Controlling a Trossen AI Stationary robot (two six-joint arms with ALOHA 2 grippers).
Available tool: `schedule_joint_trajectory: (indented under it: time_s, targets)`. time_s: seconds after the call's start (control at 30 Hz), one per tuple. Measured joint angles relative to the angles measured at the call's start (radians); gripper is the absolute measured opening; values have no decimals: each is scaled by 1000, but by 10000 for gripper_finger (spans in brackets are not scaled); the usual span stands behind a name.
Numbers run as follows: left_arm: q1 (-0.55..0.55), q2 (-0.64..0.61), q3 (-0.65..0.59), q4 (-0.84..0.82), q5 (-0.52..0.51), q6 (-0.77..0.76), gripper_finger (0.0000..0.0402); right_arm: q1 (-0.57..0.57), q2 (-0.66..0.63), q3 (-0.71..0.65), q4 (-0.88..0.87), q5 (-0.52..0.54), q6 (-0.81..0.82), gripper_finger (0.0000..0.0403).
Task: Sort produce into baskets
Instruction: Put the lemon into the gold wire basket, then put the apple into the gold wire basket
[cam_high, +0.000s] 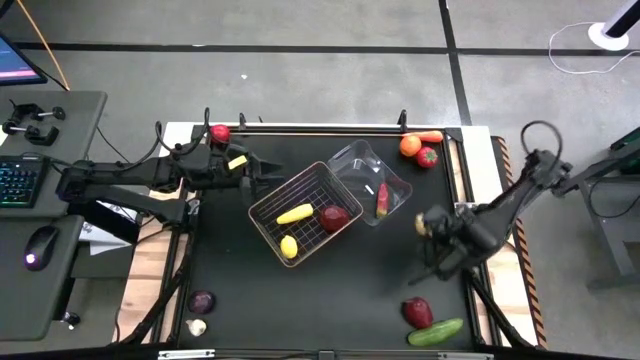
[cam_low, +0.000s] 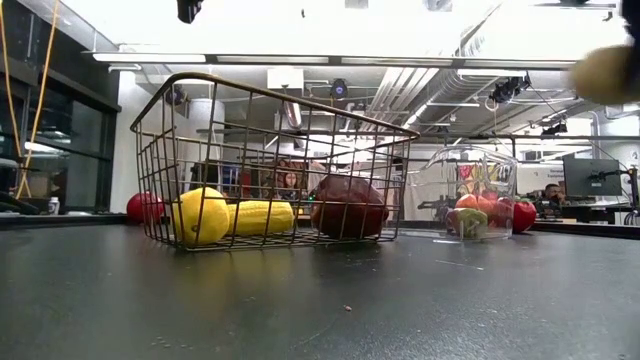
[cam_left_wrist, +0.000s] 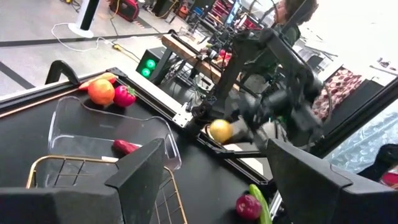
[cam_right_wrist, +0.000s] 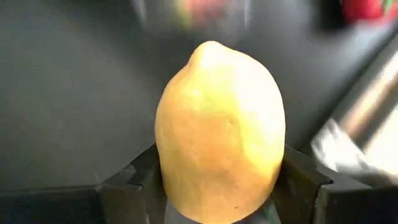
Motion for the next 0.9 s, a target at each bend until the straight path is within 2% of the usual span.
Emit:
schedule_joint_trajectory:
  time_s: [0.1,0.17,0.33,0.47,0.57,0.77,0.9]
  targets:
    - [0,0,0,0,-4,0,271,-89,-72,-22,182,164,-53,199]
    - [0,0,0,0,-4,0,271,-164,-95,-63,390,189,-203,199]
    - [0,0,0,1,-7,-16,271,-347,-29,-165,1041,41,-637,202]
    - [0,0,0,1,-11,-17,271,-454,87,-163,1378,-70,-814,251]
    - [0,0,0,1,-11,-26,271,-507,167,-126,1459,-145,-836,293]
    - [0,0,0,-2,-11,-39,271,-559,275,-37,1455,-296,-913,344]
    - [0,0,0,-6,-11,-43,271,-583,276,44,1337,-384,-970,355]
